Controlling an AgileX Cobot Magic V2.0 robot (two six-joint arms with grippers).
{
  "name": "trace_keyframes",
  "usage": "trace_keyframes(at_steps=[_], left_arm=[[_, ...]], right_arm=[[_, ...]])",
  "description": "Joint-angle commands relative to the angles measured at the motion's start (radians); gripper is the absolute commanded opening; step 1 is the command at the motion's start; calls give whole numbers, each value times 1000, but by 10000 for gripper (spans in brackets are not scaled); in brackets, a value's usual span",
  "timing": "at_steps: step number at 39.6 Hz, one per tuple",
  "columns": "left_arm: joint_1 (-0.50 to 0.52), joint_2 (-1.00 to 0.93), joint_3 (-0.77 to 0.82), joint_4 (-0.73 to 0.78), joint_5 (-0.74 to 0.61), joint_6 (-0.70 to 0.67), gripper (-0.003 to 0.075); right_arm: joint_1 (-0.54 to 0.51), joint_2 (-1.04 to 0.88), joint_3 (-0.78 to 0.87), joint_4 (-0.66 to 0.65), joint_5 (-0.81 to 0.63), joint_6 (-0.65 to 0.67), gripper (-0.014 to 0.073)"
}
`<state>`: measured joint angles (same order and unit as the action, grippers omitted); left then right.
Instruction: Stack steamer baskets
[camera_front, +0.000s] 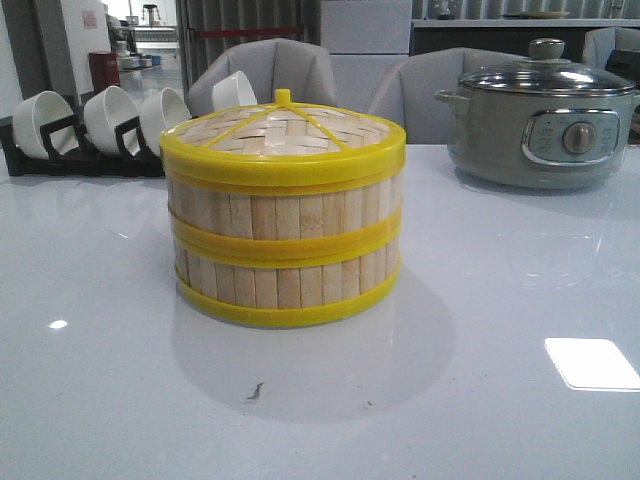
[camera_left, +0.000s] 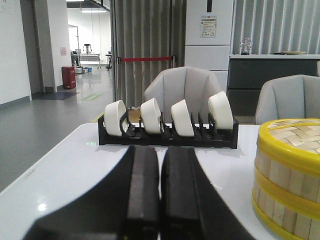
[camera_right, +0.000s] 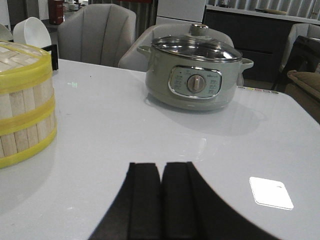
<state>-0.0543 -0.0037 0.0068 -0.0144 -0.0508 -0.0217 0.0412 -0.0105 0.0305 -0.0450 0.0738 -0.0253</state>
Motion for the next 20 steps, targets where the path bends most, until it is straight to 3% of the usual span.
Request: trace_keyframes(at_steps=[1, 20], left_arm=[[2, -12, 0, -9, -90, 0, 94], [2, -12, 0, -9, -90, 0, 94]], right_arm=[[-4, -21, -16, 11, -83, -21, 35], [-4, -21, -16, 11, -89, -20, 35]])
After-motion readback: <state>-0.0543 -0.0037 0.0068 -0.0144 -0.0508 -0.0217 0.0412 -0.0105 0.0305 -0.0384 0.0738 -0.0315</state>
